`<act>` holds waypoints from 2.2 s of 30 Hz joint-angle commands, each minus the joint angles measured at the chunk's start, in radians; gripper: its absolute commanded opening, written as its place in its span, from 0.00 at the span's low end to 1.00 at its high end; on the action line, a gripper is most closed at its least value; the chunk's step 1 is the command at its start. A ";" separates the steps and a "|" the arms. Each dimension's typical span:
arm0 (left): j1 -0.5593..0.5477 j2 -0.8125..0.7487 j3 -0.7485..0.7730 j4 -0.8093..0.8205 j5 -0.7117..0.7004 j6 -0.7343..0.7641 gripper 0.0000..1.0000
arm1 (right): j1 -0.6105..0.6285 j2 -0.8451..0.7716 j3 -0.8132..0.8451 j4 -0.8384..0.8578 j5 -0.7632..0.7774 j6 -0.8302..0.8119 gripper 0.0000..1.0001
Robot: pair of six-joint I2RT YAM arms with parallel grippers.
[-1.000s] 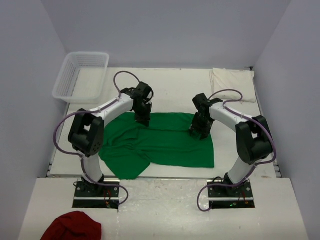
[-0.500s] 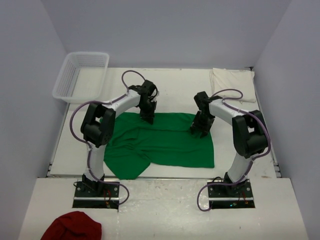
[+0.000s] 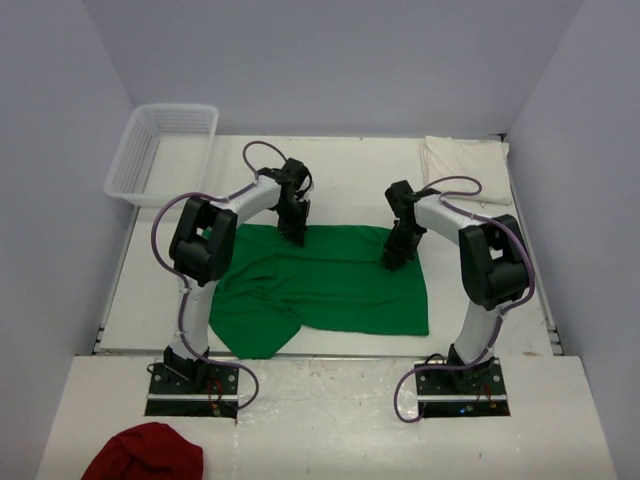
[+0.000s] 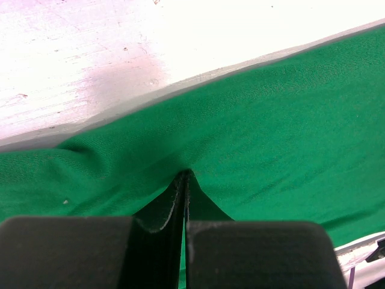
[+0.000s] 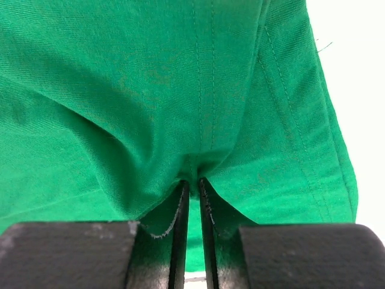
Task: Fold and stack the t-shirts
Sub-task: Fold the flattened tshirt in 1/3 of the way
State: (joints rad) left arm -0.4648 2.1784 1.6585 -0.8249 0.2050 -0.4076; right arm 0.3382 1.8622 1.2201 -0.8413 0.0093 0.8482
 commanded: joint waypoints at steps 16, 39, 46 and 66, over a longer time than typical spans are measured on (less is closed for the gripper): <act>0.018 0.058 -0.048 -0.002 -0.032 0.001 0.00 | -0.005 -0.083 0.009 -0.137 0.185 0.152 0.00; 0.031 0.046 -0.060 -0.005 -0.018 0.020 0.00 | -0.054 0.057 0.154 -0.246 0.281 0.152 0.29; 0.032 0.018 -0.088 0.004 -0.012 0.013 0.00 | -0.056 0.035 0.173 -0.240 0.242 0.147 0.58; 0.032 -0.028 -0.091 0.004 -0.004 0.012 0.00 | -0.053 0.127 0.490 -0.232 0.179 -0.032 0.00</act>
State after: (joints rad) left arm -0.4385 2.1506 1.5967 -0.7750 0.2550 -0.4099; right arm 0.2840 1.9301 1.6596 -1.0714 0.2306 0.8490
